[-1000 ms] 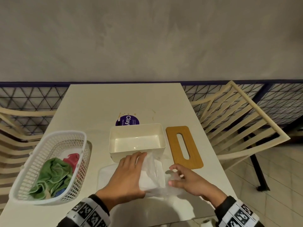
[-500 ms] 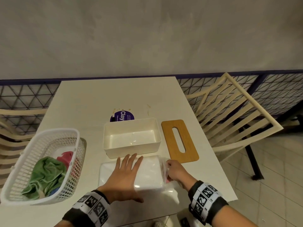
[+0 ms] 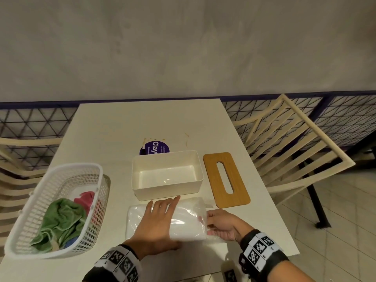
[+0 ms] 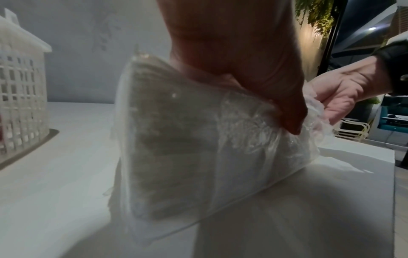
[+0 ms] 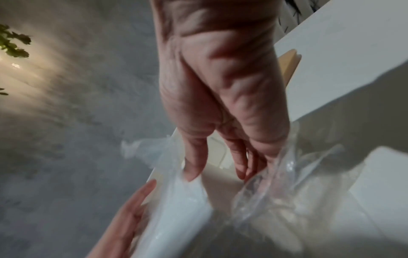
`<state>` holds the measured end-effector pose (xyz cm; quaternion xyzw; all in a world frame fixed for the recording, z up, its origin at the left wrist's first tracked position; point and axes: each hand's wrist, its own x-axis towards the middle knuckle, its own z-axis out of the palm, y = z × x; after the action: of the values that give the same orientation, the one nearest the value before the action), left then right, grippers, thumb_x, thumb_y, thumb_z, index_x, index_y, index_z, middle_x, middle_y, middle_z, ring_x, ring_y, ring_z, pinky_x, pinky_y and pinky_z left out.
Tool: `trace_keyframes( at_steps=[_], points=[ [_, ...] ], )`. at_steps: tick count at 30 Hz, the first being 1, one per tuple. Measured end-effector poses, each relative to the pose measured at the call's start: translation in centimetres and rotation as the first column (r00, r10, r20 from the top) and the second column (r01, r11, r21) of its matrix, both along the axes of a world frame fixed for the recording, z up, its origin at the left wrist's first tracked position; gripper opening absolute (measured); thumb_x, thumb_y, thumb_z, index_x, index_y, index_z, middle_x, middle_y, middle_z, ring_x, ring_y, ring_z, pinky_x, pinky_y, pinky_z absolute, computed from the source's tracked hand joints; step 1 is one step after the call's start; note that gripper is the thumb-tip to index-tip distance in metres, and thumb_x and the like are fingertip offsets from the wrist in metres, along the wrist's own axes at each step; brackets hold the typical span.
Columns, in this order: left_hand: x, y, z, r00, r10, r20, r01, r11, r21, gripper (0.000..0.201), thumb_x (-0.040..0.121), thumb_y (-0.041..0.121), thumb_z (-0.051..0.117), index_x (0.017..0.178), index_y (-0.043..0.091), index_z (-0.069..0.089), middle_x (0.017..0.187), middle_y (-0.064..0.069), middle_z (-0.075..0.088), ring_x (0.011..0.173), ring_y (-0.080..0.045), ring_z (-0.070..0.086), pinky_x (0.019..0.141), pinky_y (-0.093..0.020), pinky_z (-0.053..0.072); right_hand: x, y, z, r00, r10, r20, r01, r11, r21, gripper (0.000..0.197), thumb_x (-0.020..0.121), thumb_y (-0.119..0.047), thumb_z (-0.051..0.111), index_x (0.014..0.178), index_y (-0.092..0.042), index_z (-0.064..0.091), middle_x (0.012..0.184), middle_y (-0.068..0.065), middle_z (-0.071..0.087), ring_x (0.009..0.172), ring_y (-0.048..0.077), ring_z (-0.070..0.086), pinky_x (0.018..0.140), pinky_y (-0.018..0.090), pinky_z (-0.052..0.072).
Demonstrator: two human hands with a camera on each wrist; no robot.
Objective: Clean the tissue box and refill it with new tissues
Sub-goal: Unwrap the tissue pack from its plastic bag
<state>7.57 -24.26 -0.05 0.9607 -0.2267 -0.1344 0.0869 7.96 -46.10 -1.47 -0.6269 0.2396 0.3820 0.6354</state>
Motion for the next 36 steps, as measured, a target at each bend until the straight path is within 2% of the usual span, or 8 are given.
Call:
trace_keyframes(
  at_steps=[3,8,10,13,17,22,26,36],
  points=[
    [0.2,0.1,-0.3,1.0,0.017,0.012,-0.017,1.0,-0.006,0.12,0.051,0.067,0.057,0.143,0.031,-0.011,0.147,0.003,0.026,0.134,-0.021,0.025,0.115,-0.041,0.014,0.3,0.6,0.8,0.995,0.086,-0.052,-0.089,0.994,-0.063,0.022,0.076,-0.019,0.076,0.093,-0.01,0.065,0.091,0.004,0.066,0.085,0.015,0.057,0.085,0.03,0.051],
    [0.5,-1.5,-0.3,0.991,-0.132,0.029,0.126,0.979,0.158,0.137,0.039,0.081,0.062,0.143,0.024,-0.007,0.15,-0.016,0.02,0.139,-0.038,0.019,0.105,-0.069,0.016,0.7,1.7,1.2,0.997,0.06,-0.039,-0.063,0.995,-0.08,0.046,0.065,-0.028,0.08,0.105,-0.014,0.063,0.104,0.01,0.063,0.097,0.023,0.054,0.102,0.046,0.043],
    [0.9,-2.3,0.2,0.992,-0.114,-0.058,0.123,0.975,0.185,0.134,0.049,0.072,0.067,0.143,0.026,-0.015,0.154,-0.015,0.006,0.142,-0.037,0.009,0.108,-0.067,0.008,0.8,1.8,1.3,0.998,0.046,-0.043,-0.05,0.994,-0.099,0.05,0.068,-0.035,0.079,0.108,-0.012,0.061,0.103,0.01,0.063,0.096,0.023,0.055,0.096,0.043,0.048],
    [1.2,-3.1,0.4,0.993,-0.114,-0.042,0.12,0.978,0.171,0.125,0.055,0.058,0.066,0.143,0.029,-0.017,0.149,-0.015,0.022,0.134,-0.033,0.024,0.109,-0.06,0.015,0.6,1.9,1.5,0.995,0.085,-0.044,-0.09,0.99,-0.112,0.049,0.077,-0.037,0.072,0.112,-0.006,0.059,0.111,0.017,0.066,0.094,0.025,0.06,0.091,0.046,0.051],
    [0.6,-2.7,-0.2,0.994,-0.092,0.058,0.089,0.994,0.06,0.117,0.052,0.055,0.061,0.14,0.033,-0.014,0.141,-0.006,0.033,0.128,-0.028,0.034,0.111,-0.051,0.019,0.4,2.3,1.4,0.994,0.11,0.006,-0.108,0.979,-0.171,0.063,0.058,-0.036,0.082,0.11,-0.007,0.061,0.096,0.011,0.065,0.084,0.02,0.059,0.074,0.034,0.051],
    [-0.2,-1.6,-0.8,0.983,-0.033,0.179,0.052,0.994,-0.101,0.122,0.038,0.062,0.057,0.144,0.026,0.008,0.119,-0.003,0.057,0.106,-0.026,0.057,0.097,-0.043,0.025,-0.1,3.0,2.1,0.99,0.01,0.138,0.019,0.979,-0.204,0.027,0.077,-0.015,0.072,0.095,-0.015,0.052,0.086,-0.001,0.059,0.076,0.011,0.059,0.055,0.019,0.046],
    [0.0,-0.8,-0.2,0.987,0.058,0.15,-0.036,0.989,-0.146,0.122,0.046,0.074,0.057,0.145,0.026,0.005,0.133,-0.003,0.045,0.121,-0.024,0.04,0.107,-0.042,0.009,-0.3,3.9,3.2,0.948,-0.034,0.317,0.128,0.951,-0.281,0.058,0.073,-0.019,0.078,0.108,-0.02,0.032,0.087,-0.01,0.048,0.087,0.012,0.052,0.047,0.01,0.037],
    [0.4,-1.0,-0.4,0.983,0.076,0.165,-0.064,0.995,-0.078,0.127,0.048,0.093,0.041,0.146,0.027,-0.006,0.138,-0.004,0.038,0.125,-0.026,0.038,0.109,-0.059,0.021,0.0,4.5,2.5,0.933,-0.017,0.36,0.161,0.913,-0.374,0.062,0.068,-0.029,0.08,0.107,-0.014,0.033,0.094,-0.001,0.049,0.089,0.019,0.055,0.07,0.027,0.049]
  ],
)
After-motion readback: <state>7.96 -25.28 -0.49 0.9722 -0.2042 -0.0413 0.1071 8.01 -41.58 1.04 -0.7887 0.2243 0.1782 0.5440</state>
